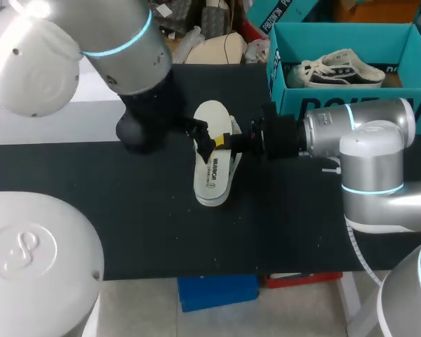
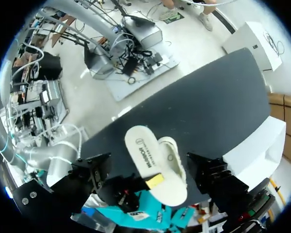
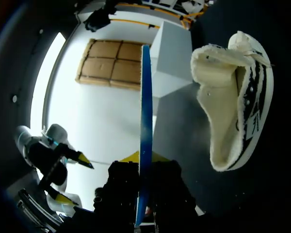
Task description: Take the shoe out of the shoebox, open the shoe tongue, remove and reinsert the insole, then place the shoe into the shoebox
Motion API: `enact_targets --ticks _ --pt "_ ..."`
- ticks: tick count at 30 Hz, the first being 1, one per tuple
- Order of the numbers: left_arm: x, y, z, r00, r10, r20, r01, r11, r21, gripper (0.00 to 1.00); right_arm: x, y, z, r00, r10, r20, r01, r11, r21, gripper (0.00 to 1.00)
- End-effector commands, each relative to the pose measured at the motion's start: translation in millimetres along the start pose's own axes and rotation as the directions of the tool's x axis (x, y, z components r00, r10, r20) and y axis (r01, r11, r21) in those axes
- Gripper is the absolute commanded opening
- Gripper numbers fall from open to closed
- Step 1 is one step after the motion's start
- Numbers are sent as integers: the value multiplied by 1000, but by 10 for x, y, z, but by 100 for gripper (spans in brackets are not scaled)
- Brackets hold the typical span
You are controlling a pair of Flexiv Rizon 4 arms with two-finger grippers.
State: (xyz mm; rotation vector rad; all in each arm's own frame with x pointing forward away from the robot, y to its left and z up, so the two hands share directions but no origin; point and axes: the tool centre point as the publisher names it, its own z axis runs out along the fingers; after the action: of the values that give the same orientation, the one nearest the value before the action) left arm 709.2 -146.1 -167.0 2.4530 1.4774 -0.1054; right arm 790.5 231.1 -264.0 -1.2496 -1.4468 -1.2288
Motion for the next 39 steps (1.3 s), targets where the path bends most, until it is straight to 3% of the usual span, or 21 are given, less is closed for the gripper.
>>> enact_targets --ticks 1,6,12,26,32,39 --pt "-77 66 -9 922 -150 -356 200 974 107 100 3 -8 11 1000 0 1 0 1000 -4 0" --pt "-74 8 -14 910 -230 -345 274 958 85 100 3 -8 11 1000 0 1 0 1000 -4 0" --pt "-89 -13 29 924 -233 -304 248 969 10 100 3 -8 11 1000 0 1 0 1000 -4 0" --pt "-84 -7 31 921 -246 -302 261 965 8 100 3 -8 11 1000 0 1 0 1000 -4 0" --pt "-76 -15 113 916 -365 -165 372 928 12 100 3 -8 11 1000 0 1 0 1000 -4 0" --pt "-85 -22 249 905 -398 -147 406 913 26 100 3 -8 11 1000 0 1 0 1000 -4 0"
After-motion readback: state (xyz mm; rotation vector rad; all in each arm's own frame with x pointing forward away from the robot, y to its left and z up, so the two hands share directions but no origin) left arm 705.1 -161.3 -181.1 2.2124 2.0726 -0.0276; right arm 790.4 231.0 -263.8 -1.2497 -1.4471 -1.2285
